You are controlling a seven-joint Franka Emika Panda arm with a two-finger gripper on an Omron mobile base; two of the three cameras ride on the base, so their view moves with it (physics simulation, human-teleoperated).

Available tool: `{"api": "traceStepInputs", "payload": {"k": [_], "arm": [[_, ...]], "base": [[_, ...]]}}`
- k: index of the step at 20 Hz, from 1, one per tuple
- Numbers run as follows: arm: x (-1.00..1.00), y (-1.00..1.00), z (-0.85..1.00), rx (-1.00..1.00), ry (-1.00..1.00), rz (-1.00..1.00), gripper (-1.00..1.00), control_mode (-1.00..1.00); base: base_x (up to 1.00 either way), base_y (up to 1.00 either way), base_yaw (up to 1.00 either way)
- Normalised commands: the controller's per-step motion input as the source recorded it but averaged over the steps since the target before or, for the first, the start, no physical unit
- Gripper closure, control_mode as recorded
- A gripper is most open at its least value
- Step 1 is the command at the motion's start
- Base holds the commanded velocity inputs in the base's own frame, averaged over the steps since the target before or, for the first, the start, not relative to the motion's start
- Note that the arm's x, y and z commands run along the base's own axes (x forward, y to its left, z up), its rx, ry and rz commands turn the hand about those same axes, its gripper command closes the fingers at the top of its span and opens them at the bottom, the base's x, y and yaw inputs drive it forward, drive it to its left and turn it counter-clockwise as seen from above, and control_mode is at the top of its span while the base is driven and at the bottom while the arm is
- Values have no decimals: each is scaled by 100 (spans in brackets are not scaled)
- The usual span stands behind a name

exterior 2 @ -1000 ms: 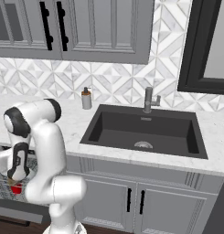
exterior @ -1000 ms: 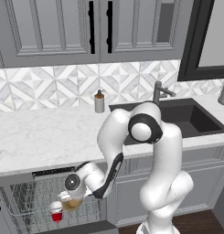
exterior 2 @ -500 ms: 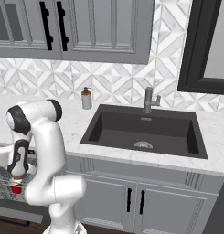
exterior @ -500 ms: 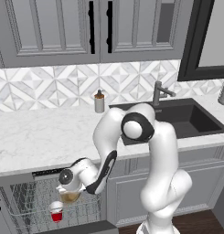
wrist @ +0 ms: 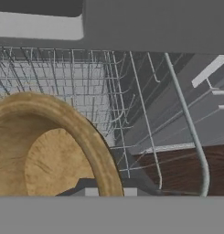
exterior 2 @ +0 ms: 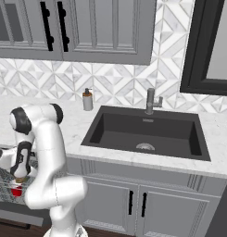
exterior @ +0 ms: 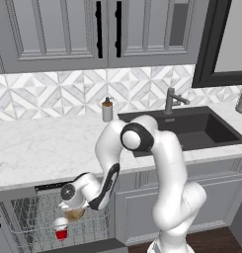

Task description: Pick up the cup and bowl from the counter, place them in the dishwasher, and close the dishwasher door.

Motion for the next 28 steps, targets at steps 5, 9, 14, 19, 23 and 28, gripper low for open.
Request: {"api": "traceStepInputs", "payload": {"k": [5,9,14,19,23,28], "arm": [[20,11,-35,0,0,-3,100,-100],[14,8,-54,-1,1,0,100,-100],[9,10,-38,-1,2,0,100,-100],[0,13,-11,0,0,0,100,-100],[0,3,0,0,0,0,-100,-100],[1,0,2,0,4,0,-100,-100]], "base": [[0,0,0],[0,0,0],[0,0,0],[0,0,0],[0,0,0],[0,0,0]]}}
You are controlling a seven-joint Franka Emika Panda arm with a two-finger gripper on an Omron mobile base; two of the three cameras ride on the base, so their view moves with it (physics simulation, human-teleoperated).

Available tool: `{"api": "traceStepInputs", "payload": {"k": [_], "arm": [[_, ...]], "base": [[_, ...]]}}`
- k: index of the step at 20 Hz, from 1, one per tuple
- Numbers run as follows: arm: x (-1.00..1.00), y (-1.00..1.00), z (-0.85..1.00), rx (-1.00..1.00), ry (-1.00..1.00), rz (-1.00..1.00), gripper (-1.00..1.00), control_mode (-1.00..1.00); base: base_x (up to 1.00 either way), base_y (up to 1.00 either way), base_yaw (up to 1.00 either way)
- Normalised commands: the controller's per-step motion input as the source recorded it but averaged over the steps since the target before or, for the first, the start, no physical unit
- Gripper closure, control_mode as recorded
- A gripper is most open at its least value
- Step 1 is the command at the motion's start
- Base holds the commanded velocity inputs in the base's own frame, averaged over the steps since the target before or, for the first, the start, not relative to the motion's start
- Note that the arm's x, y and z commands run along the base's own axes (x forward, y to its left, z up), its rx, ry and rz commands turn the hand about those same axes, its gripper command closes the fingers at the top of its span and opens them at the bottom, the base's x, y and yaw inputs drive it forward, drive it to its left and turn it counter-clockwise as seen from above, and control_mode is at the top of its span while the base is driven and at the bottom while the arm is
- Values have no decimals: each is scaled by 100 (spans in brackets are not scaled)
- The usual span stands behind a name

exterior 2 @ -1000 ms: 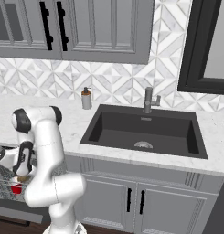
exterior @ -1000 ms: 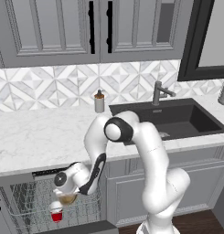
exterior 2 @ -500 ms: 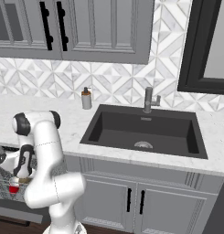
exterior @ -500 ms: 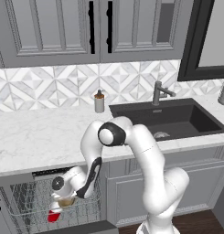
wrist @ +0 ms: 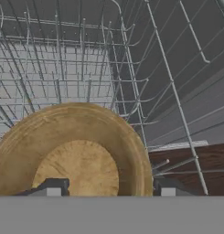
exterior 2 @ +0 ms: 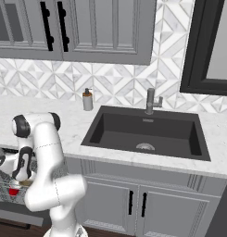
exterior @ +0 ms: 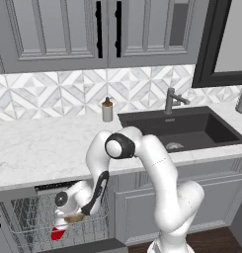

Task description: Pick up the cup and bowl from the counter, place them in the dishwasher, and close the dishwasher door.

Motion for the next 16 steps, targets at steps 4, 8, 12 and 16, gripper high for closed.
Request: {"api": "traceStepInputs", "payload": {"k": [4,8,12,16], "arm": [[0,0,17,9,9,0,-100,-100],[0,0,36,11,1,0,-100,-100],[-11,0,55,7,-1,0,-100,-100],[-28,0,69,0,-5,0,-100,-100]], "base": [[0,0,0],[0,0,0],[0,0,0],[0,0,0]]}}
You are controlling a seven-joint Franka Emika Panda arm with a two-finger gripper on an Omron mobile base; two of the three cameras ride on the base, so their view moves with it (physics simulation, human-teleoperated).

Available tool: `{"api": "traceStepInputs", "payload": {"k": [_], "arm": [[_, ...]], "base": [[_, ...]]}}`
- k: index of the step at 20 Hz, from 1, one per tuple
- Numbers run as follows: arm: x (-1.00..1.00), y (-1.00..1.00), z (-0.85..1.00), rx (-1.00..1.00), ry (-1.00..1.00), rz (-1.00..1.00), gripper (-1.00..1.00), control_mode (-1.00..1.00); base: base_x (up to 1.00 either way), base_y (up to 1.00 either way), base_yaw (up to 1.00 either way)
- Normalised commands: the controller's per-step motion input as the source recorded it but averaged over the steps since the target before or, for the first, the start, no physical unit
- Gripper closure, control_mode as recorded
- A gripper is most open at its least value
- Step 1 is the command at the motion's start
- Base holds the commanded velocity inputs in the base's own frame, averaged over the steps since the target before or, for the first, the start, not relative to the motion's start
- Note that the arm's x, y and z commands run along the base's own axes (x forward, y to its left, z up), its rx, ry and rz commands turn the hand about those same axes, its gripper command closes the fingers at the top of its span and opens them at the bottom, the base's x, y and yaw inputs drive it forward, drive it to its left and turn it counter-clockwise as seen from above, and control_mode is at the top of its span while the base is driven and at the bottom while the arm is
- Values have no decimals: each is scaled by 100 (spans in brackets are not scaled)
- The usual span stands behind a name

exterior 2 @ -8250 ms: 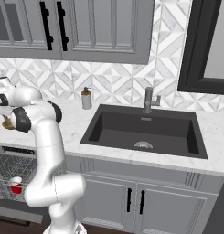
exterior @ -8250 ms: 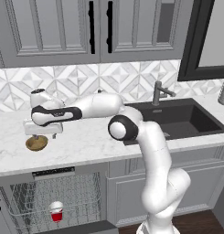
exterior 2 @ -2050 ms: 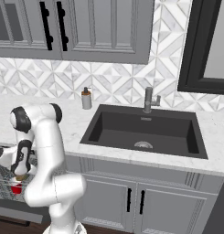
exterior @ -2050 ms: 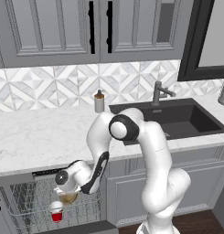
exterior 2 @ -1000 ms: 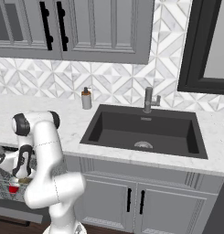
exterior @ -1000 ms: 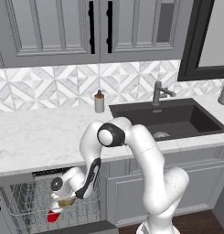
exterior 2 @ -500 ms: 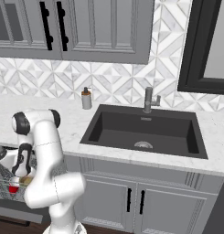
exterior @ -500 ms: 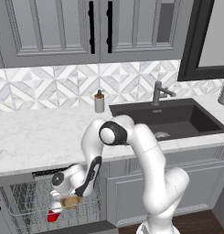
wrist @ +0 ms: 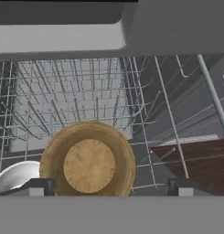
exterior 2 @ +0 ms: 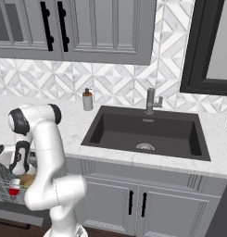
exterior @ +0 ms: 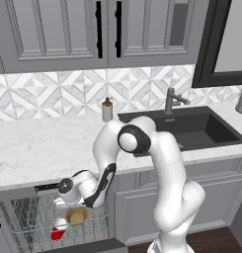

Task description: Pick up the cup and bowl from the counter, place them in the dishwasher, and close the dishwasher door.

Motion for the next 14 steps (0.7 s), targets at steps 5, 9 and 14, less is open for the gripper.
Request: {"api": "traceStepInputs", "payload": {"k": [5,9,14], "arm": [[-31,8,95,0,0,0,-100,-100],[-23,8,100,1,4,0,-100,-100],[-8,0,100,2,7,0,-100,-100]], "base": [[0,0,0],[0,0,0],[0,0,0]]}}
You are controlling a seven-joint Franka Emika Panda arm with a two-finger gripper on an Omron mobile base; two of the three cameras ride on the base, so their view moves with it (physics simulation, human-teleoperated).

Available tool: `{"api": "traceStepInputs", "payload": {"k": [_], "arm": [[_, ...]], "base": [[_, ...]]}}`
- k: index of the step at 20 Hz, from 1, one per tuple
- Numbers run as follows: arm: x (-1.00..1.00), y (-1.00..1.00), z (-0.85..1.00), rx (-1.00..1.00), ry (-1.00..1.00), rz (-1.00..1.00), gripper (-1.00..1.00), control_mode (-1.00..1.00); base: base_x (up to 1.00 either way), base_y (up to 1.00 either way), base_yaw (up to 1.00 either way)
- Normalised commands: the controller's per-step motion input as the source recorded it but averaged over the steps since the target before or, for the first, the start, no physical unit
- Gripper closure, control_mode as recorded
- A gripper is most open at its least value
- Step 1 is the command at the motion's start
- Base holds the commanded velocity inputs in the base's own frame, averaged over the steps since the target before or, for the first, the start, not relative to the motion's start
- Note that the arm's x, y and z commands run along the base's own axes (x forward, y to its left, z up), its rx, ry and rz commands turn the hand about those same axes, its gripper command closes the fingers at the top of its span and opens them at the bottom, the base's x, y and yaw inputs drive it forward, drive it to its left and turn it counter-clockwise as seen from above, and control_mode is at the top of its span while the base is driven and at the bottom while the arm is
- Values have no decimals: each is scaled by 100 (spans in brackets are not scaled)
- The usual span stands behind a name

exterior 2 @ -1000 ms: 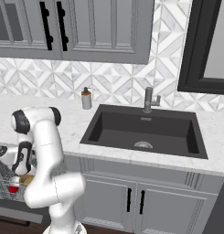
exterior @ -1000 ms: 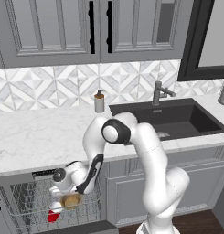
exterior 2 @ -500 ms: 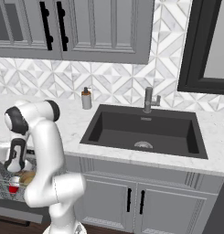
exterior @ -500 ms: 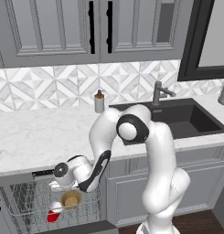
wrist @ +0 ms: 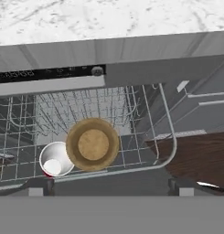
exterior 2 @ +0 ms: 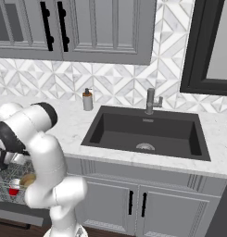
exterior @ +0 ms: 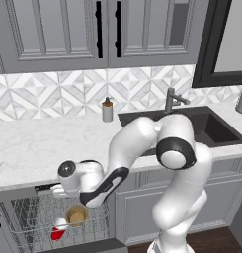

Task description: Pick up the cup and bowl from the counter, place them in the dishwasher, and close the dishwasher door.

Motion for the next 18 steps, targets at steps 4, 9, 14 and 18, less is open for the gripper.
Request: {"api": "traceStepInputs", "payload": {"k": [4,9,14,18], "arm": [[0,0,100,-3,7,3,-100,-100],[-5,0,100,-5,9,10,-100,-100],[0,0,92,-8,19,4,-100,-100],[19,-8,35,-23,-2,8,-100,-100]], "base": [[0,0,0],[0,0,0],[0,0,0],[0,0,0]]}}
